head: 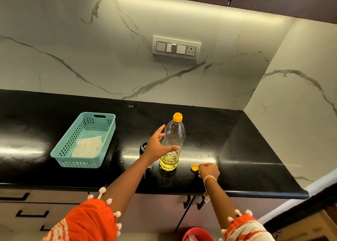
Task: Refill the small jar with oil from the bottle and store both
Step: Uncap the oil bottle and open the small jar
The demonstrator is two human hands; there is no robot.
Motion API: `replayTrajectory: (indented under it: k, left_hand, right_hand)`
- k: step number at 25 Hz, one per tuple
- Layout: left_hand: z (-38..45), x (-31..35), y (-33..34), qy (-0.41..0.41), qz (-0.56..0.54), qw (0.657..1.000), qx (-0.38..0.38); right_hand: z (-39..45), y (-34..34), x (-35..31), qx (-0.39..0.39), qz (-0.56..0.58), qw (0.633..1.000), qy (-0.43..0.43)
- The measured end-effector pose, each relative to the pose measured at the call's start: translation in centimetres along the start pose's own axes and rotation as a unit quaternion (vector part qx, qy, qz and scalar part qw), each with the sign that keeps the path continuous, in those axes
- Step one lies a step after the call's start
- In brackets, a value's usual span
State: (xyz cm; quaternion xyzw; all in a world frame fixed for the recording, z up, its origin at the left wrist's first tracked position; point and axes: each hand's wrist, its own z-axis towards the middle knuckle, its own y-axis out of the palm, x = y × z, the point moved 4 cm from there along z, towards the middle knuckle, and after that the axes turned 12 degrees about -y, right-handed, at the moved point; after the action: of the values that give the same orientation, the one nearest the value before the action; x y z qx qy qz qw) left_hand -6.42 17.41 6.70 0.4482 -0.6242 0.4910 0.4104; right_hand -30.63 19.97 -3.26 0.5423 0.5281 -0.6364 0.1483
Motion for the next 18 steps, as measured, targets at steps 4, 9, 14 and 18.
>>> replayTrajectory:
  k: [4,9,14,18]
  left_hand:
    - [-0.9,-0.5,-0.1,-0.021,0.013,1.000,0.017]
    - [-3.3,-0.8,-0.8,-0.001,0.014,0.996,0.094]
    - [-5.7,-2.0,-3.1,0.011,0.025,0.975,0.221]
    - [-7.0,-3.6,-4.7,-0.011,0.049,0.969,0.244]
  right_hand:
    - [-1.8,-0.6,-1.0,0.019,0.034,0.999,-0.009]
    - [-5.1,0.1,-2.4,0.009,0.069,0.997,-0.041]
    - [-7.7,1.8,-4.7,-0.045,0.066,0.990,-0.112]
    - [-9.6,3.5,-6.7,-0.105,0.059,0.978,-0.171]
